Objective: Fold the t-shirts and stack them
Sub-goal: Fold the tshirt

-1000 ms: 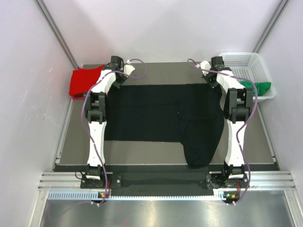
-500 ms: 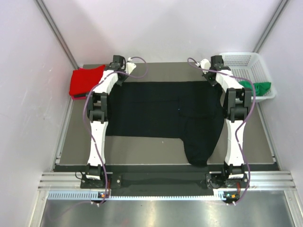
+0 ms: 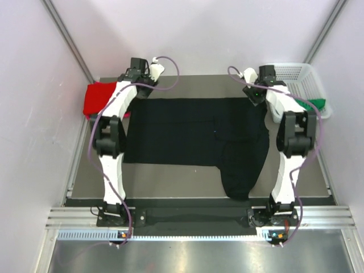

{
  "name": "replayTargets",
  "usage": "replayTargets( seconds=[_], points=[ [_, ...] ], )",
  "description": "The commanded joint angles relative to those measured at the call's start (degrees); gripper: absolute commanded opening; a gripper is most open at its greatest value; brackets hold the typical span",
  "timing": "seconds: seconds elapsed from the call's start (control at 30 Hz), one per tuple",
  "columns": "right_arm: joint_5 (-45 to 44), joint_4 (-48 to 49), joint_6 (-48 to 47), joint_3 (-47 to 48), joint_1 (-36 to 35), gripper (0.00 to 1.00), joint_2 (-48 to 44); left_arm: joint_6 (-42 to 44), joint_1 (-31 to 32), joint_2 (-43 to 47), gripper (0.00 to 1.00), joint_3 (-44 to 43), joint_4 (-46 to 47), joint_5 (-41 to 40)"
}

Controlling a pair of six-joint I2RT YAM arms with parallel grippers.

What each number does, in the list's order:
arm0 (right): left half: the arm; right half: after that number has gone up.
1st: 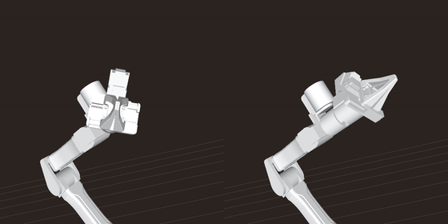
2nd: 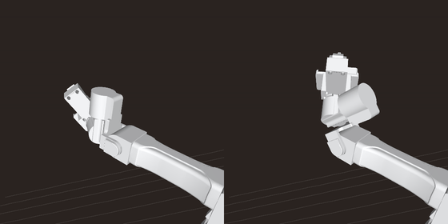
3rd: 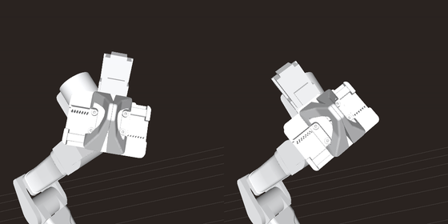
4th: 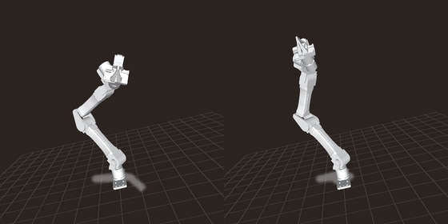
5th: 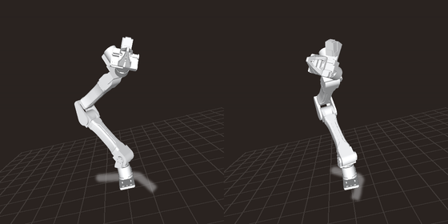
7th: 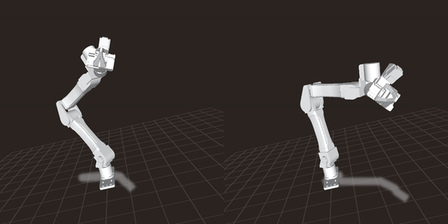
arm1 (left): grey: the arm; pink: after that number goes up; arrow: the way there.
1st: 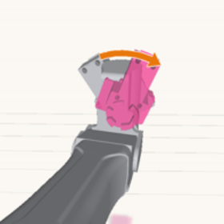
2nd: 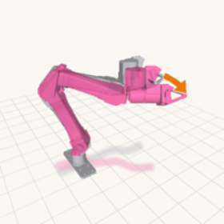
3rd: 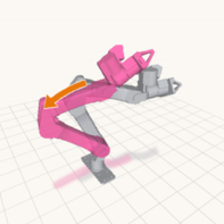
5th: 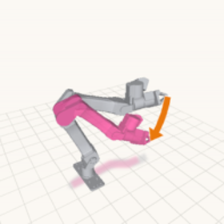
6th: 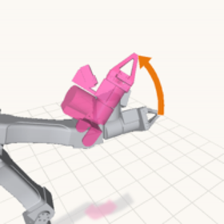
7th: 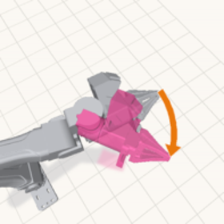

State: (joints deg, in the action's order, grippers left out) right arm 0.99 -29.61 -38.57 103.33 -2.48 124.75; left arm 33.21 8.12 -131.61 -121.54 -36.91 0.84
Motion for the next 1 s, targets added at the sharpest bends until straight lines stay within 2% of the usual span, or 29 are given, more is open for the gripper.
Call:
replayTargets(
  seconds=[0.0,0.17,0.33,0.4,0.53,0.57,0.67,0.83,0.97],
  points=[
    [6.81,0.7,2.0,-3.73,-0.86,0.48,-16.45,1.33,4.36,17.95,0.5,8.83,6.41,3.81],
    [20.24,-7.55,-1.32,-17.09,-1.3,0.49,-27.16,0.1,5.85,31.04,0.51,24.57,2.19,8.03],
    [27.91,-17.48,-6.42,-31.49,-2.96,0.43,-32.63,-5.08,5.94,41.85,0.5,40.02,0.87,16.36],
    [31.78,-26.67,-11.16,-33.27,-3.93,0.42,-32.29,-7.27,6.03,44.24,0.49,43.21,-0.44,19.71],
    [35.74,-32.09,-13.99,-41.95,-5.42,0.44,-34.39,-11.06,9.36,48.2,0.54,48.93,-1.15,27.62],
    [35.66,-31.92,-14.17,-43.37,-5.6,0.44,-36.31,-11.32,12.33,48.29,0.54,49.37,-1.5,28.07],
    [37.32,-33.58,-14.78,-46.11,-6.13,0.44,-38.52,-14.04,14.55,47.68,0.53,50.95,-1.24,28.16],
    [37.77,-37.36,-18.03,-47.78,-7.54,0.43,-38.26,-13.44,14.03,48.11,0.51,54.73,2.35,21.32],
    [37.59,-38.86,-19.26,-47.43,-8.41,0.43,-35.21,-13.0,11.31,47.77,0.51,55.71,4.21,19.82]
  ],
)
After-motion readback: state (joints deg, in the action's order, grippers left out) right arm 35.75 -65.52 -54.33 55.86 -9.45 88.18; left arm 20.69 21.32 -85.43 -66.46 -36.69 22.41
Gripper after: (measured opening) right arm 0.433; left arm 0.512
